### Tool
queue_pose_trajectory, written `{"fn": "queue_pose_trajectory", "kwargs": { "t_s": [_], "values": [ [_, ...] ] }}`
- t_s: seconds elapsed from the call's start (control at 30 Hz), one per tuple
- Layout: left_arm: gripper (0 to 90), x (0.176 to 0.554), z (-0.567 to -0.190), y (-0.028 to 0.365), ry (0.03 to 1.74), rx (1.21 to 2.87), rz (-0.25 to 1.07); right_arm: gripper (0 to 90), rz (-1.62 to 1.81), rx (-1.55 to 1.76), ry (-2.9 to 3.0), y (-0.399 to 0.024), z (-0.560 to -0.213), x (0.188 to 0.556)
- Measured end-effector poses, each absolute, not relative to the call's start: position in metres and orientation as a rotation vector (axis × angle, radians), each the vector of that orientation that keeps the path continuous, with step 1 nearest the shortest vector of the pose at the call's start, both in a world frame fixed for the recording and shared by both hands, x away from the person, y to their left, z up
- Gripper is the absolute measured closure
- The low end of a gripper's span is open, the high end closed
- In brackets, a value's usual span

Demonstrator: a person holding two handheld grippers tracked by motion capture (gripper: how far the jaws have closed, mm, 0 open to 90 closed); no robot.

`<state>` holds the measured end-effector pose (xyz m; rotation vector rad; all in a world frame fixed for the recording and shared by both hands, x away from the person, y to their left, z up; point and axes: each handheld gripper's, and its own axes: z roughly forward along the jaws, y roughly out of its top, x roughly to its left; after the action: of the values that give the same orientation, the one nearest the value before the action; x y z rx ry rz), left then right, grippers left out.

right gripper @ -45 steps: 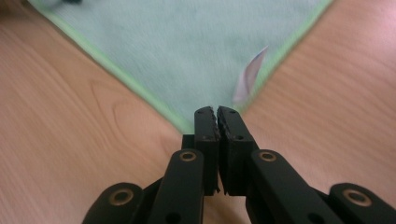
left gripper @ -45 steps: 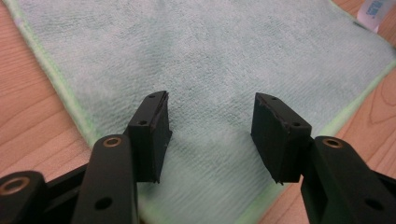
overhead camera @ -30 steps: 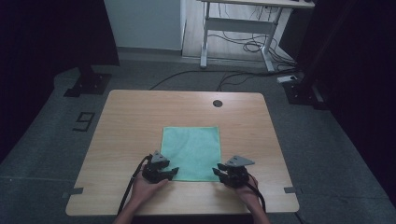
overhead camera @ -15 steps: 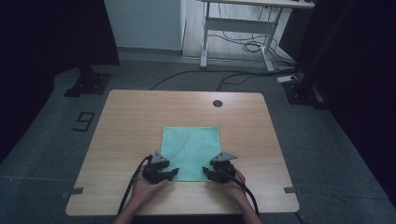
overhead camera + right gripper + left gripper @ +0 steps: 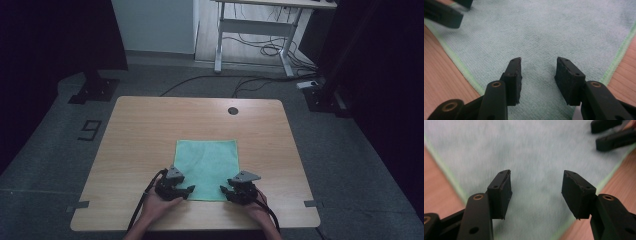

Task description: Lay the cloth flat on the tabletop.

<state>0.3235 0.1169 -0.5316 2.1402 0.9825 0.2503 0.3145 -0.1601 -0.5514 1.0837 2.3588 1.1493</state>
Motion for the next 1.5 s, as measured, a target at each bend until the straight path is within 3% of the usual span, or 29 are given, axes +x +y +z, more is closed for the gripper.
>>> {"fn": "queue_pose_trajectory", "kwargs": {
  "t_s": [0.23,0.53,0.6,1.17,1.27,1.33,1.5],
  "values": [
    [39.8,0.382,-0.523,0.095,0.968,2.164,0.285,55.6,1.142,1.08,2.379,-0.162,-0.55,0.32],
    [40.4,0.43,-0.536,0.101,1.124,2.167,0.278,57.3,1.14,1.097,2.359,-0.165,-0.551,0.317],
    [40.8,0.43,-0.536,0.103,1.113,2.201,0.33,57.8,1.146,1.1,2.352,-0.166,-0.551,0.316],
    [38.4,0.404,-0.538,0.107,1.031,2.226,0.312,57.7,1.16,1.096,2.355,-0.171,-0.552,0.293],
    [38.3,0.406,-0.537,0.109,1.046,2.207,0.283,55.7,1.161,1.106,2.364,-0.17,-0.551,0.292],
    [37.8,0.404,-0.536,0.11,1.059,2.214,0.297,49.0,1.174,1.125,2.376,-0.172,-0.55,0.295],
    [37.9,0.383,-0.524,0.111,0.999,2.185,0.332,48.8,1.235,1.124,2.301,-0.18,-0.536,0.302]
  ]
}}
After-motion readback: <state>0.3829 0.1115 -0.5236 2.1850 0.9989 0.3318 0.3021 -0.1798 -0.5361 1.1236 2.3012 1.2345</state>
